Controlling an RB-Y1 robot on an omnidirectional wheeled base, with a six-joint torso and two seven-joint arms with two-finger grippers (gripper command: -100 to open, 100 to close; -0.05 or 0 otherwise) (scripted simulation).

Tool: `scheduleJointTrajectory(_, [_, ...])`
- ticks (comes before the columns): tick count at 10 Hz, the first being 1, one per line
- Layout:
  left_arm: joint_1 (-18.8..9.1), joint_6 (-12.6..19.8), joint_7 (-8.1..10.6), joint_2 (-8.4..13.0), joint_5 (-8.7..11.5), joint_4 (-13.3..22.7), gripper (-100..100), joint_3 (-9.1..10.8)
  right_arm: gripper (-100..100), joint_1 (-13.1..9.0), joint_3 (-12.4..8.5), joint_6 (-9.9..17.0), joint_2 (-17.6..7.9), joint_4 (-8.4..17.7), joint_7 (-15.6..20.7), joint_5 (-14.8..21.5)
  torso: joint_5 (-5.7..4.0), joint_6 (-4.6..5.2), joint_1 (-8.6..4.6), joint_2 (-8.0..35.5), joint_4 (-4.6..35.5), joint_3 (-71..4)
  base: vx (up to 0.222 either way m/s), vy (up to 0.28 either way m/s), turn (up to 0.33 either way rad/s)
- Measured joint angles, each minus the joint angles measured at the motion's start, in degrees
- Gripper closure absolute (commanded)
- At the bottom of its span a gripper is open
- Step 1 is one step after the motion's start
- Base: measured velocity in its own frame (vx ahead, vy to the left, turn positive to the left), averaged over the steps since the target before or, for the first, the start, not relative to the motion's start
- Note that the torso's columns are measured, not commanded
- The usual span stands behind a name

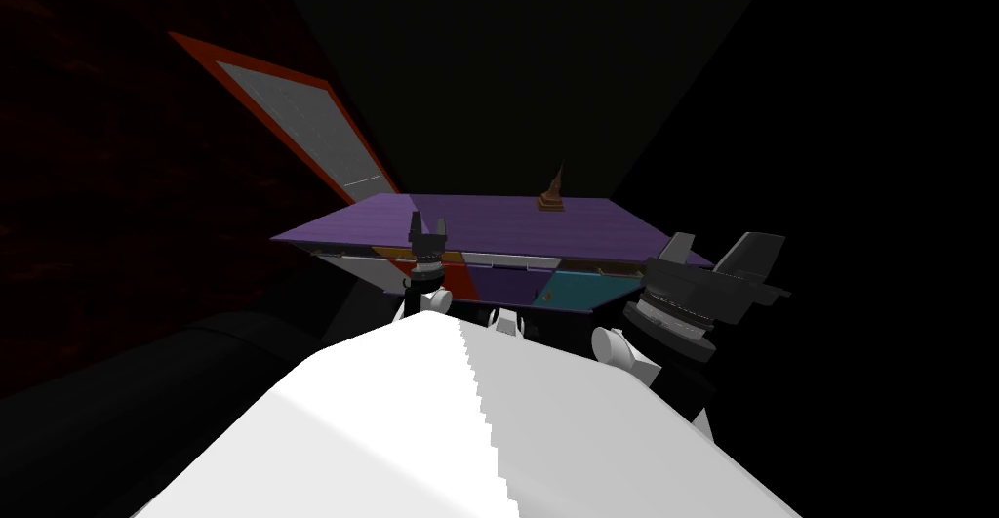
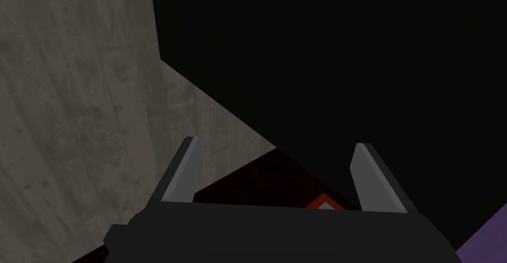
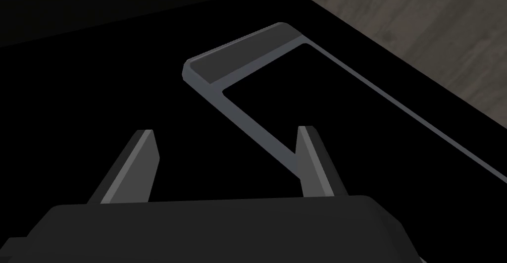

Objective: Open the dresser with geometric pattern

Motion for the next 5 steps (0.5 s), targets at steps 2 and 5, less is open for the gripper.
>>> scheduleJointTrajectory(2, [-0.1, -0.3, 0.00, 0.9, -0.1, 0.5, -100, -0.06, 0, 0.0, 0.0, 0.0, 0.0, 0.0, 0.0, 0.0, 0.00, 0.00, -0.02, 6.2, 6.1, -12.4, 0.001, -0.019, 0.006])
scheduleJointTrajectory(5, [-0.4, -2.0, 0.15, 4.0, -0.2, 3.0, -100, -0.09, 0, 0.0, 0.0, 0.0, 0.0, 0.0, 0.0, 0.0, -0.01, 0.00, -0.05, 6.9, 6.9, -13.8, 0.001, -0.040, 0.010])
